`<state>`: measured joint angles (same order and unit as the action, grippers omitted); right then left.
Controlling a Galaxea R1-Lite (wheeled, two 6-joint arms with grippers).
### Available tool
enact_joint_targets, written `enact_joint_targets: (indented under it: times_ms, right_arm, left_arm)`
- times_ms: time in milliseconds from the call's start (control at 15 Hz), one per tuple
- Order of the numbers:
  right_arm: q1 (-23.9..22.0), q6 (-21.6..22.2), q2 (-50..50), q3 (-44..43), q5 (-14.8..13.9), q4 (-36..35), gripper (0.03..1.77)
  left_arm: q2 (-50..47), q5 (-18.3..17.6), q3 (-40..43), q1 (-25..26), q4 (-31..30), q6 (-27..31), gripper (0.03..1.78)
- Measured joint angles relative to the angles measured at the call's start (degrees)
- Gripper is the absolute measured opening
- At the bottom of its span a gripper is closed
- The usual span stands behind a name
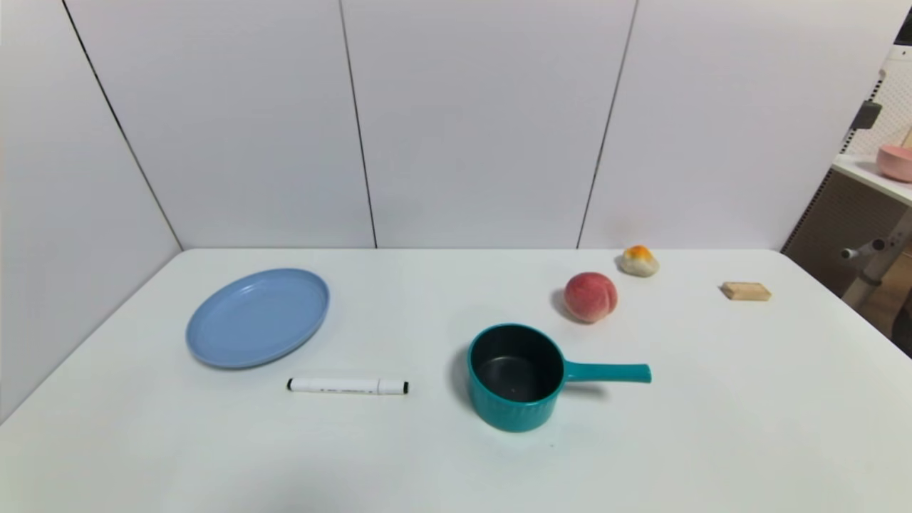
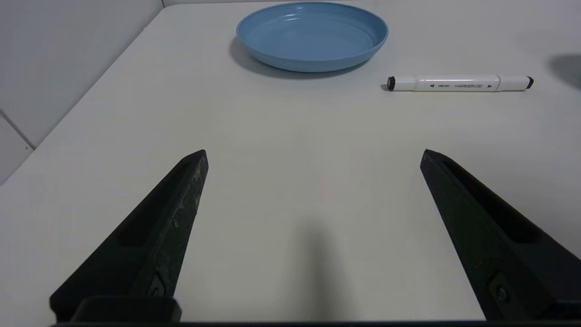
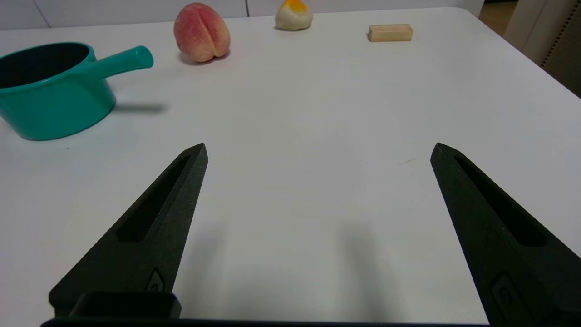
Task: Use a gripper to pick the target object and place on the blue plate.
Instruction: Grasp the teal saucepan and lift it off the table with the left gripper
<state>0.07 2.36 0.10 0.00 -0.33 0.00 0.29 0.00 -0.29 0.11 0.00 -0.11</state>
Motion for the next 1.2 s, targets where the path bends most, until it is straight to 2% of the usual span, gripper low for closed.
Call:
enact_joint_targets:
  times_ms: [200, 400, 600, 800, 933, 1067, 1200]
  right_arm:
    - [0.0, 0.0, 0.0, 0.0, 0.0, 0.0, 1.70]
    - [0.0, 0.0, 0.0, 0.0, 0.0, 0.0, 1.70]
    - [0.0, 0.0, 0.0, 0.0, 0.0, 0.0, 1.70]
    - [0.0, 0.0, 0.0, 0.0, 0.0, 0.0, 1.70]
    - [0.0, 0.0, 0.0, 0.0, 0.0, 0.0, 1.70]
    - [0.0, 0.0, 0.0, 0.0, 0.0, 0.0, 1.70]
    - [0.0, 0.0, 0.0, 0.0, 0.0, 0.0, 1.70]
  left_arm:
    - [6.2, 0.0, -5.2, 0.0, 0.1, 2.0, 1.69]
    - [19.7, -2.2, -16.2, 0.0, 0.0, 10.0, 1.69]
    - [35.6, -10.1, -28.7, -0.1, 1.0, 22.4, 1.69]
    - [52.1, -23.1, -41.2, -1.1, 3.5, 37.8, 1.69]
    - [63.2, -31.1, -49.1, -5.0, 6.4, 48.1, 1.69]
    - [73.8, -35.4, -56.6, -12.4, 10.4, 54.9, 1.69]
    - [83.2, -35.5, -62.4, -21.0, 13.4, 56.4, 1.69]
